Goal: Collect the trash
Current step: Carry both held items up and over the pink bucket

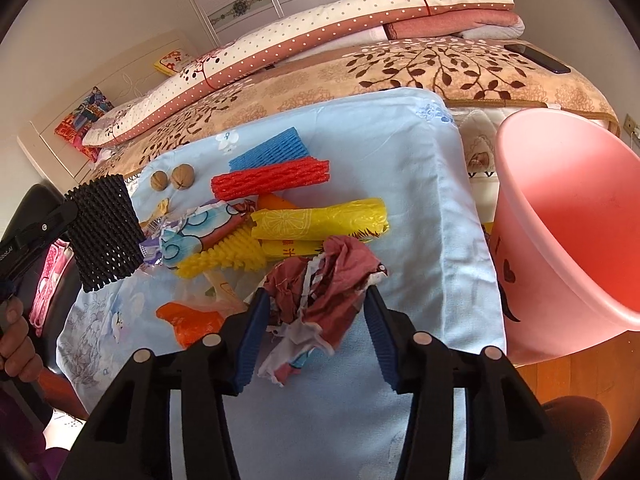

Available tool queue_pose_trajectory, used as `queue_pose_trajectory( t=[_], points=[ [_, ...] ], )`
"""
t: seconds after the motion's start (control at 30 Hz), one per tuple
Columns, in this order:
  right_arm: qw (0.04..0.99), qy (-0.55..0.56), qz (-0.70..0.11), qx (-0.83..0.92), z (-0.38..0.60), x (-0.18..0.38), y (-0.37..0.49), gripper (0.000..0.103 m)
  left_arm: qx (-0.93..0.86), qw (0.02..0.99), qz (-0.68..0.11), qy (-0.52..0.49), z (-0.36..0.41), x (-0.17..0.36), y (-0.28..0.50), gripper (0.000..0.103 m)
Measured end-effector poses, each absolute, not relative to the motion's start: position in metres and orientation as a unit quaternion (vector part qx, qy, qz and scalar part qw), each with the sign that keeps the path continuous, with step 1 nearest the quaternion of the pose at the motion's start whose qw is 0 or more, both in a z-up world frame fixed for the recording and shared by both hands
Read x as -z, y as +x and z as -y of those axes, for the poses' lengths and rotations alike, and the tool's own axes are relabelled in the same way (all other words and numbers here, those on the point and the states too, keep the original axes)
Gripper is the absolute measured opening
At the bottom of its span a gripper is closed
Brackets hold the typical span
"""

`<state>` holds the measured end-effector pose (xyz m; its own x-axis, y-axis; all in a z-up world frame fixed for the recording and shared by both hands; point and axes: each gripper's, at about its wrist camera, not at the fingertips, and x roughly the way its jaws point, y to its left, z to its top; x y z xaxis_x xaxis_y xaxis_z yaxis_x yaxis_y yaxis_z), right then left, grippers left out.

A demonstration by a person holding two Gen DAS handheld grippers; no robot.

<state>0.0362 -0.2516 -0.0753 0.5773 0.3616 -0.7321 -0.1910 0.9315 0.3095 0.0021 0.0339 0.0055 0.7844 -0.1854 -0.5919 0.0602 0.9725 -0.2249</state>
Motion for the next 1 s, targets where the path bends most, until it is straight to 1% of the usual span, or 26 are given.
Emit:
queue_pose_trajectory(
  t=[0.03,0.13,0.33,0.63,0.83,1.0],
  points=[
    [0.885,0.101,-0.428,-0.156,0.253,0.072,0.033,0.024,0.066,0.940,-0.320,-0.095,-0.032,-0.007,0.002,0.013],
    [0.885,0.112,-0.422,-0.159,0.259,0.066,0.030,0.020,0.067,0.942,-0.316,-0.087,-0.025,-0.011,0.001,0.013],
    [0.894,0.114,-0.401,-0.163,0.264,0.053,0.017,0.019,0.074,0.945,-0.309,-0.083,-0.015,-0.020,-0.001,0.013],
    [0.934,0.106,-0.319,-0.124,0.290,0.008,0.000,0.019,0.100,0.950,-0.289,-0.066,0.019,-0.041,0.004,0.013],
    [0.954,0.105,-0.274,-0.063,0.326,-0.013,-0.004,0.019,0.139,0.949,-0.278,-0.052,0.062,-0.055,0.015,0.013],
    [0.962,0.100,-0.255,-0.008,0.359,-0.019,-0.006,0.019,0.179,0.947,-0.267,-0.029,0.113,-0.062,0.026,0.013]
  ],
)
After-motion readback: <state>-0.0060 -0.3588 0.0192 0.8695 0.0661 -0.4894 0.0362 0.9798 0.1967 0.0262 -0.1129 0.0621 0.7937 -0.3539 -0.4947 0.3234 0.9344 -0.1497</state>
